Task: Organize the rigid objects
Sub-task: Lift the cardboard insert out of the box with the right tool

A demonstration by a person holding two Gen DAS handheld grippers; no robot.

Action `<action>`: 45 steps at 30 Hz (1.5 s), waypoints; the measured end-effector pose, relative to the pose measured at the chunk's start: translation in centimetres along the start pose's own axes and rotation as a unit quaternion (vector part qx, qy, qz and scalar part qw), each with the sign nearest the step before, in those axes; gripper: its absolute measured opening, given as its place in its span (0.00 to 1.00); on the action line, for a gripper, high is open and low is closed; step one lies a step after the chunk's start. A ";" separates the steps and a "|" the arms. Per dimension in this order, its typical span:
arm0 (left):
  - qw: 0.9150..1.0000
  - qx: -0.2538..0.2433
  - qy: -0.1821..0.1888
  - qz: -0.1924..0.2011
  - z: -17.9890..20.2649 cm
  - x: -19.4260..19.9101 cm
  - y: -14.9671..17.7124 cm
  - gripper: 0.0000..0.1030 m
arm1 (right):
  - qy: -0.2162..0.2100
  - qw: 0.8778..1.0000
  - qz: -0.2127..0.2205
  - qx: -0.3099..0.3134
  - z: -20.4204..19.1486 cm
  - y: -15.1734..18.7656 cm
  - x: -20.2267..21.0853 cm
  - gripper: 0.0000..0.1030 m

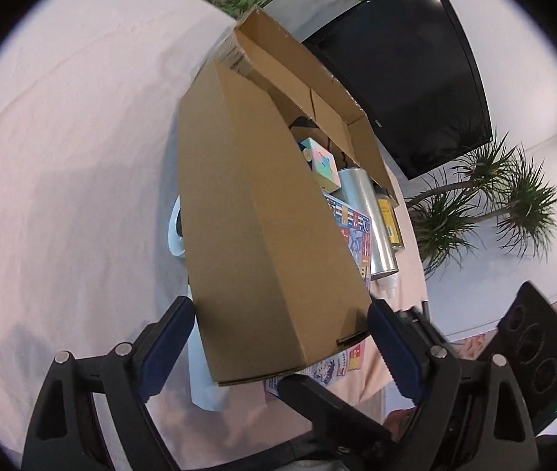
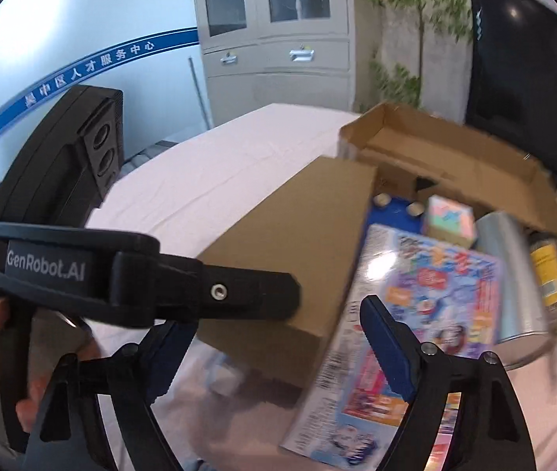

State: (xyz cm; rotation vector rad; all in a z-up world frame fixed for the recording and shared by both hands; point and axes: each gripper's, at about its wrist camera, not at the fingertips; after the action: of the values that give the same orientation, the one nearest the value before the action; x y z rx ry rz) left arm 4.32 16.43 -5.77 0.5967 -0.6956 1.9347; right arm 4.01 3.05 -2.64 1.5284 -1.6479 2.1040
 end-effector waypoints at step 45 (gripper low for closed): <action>0.707 -0.633 -0.304 0.091 14.6 -6.8 12.5 0.53 | -0.071 0.993 -0.049 -0.080 11.4 -3.9 4.9 0.54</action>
State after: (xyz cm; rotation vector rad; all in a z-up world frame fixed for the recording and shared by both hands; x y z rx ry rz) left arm -2.46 -2.53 -2.49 0.2200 -2.2729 0.9114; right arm 11.10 -6.37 2.78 1.7053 -1.6990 1.8055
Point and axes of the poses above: each gripper's, at about its wrist camera, not at the fingertips, and x roughly against the way its jaws point, z to its right, y to its underside, and after that the axes turned 3 degrees about x, right-handed
